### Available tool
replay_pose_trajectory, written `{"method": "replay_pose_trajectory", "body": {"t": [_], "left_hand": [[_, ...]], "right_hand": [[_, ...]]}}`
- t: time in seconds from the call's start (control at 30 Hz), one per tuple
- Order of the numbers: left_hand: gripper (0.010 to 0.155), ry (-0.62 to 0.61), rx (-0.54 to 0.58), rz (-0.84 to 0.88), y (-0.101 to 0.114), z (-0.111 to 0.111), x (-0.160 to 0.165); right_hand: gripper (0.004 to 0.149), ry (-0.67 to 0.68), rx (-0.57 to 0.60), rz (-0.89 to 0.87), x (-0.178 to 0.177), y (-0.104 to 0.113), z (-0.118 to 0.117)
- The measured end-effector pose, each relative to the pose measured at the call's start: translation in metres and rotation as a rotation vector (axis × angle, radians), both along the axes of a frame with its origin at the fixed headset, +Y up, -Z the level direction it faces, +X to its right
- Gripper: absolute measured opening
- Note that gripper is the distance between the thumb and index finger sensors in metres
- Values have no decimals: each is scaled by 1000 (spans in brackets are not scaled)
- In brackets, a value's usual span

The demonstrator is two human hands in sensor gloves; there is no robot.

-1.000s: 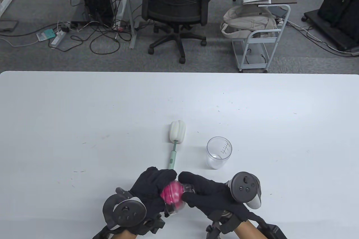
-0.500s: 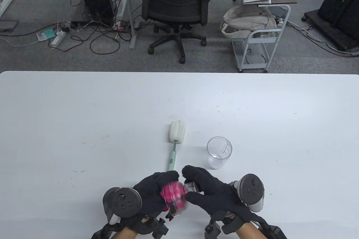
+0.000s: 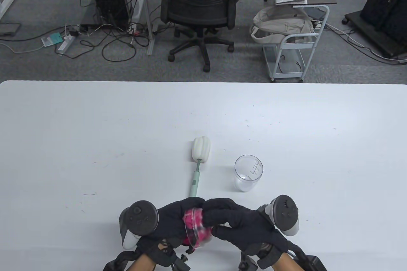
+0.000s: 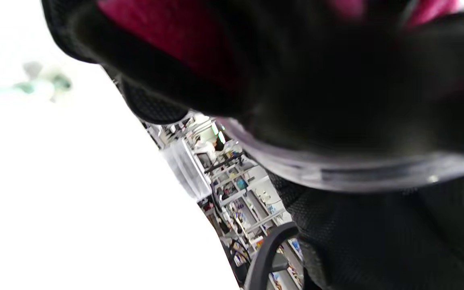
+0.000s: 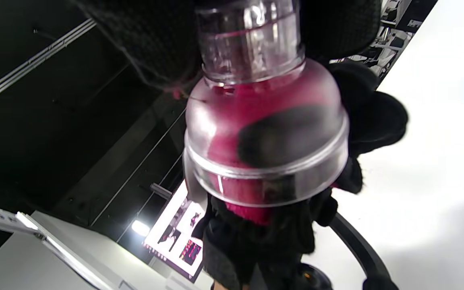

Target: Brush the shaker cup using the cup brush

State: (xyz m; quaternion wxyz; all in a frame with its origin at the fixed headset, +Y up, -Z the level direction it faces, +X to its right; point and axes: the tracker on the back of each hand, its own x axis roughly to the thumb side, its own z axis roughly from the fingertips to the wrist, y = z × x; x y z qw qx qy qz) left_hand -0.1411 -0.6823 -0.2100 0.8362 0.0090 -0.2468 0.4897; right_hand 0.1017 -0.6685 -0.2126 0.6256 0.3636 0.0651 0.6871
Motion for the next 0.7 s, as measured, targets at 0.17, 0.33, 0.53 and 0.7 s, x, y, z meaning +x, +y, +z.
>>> {"method": "replay_pose_trajectory", "body": {"t": [0.17, 0.33, 0.53, 0.7], "left_hand": [[60, 108, 251, -103, 12, 9, -3], [77, 81, 82, -75, 4, 3, -6], [61, -8, -108, 48, -8, -3, -2], [58, 66, 94, -28, 3, 6, -3]], "right_hand": [[69, -107, 59, 198, -2, -2, -4], [56, 20, 12, 88, -7, 0, -1], [37, 41, 38, 42, -5, 4, 2], [68, -197, 92, 131, 0, -2, 0]]}}
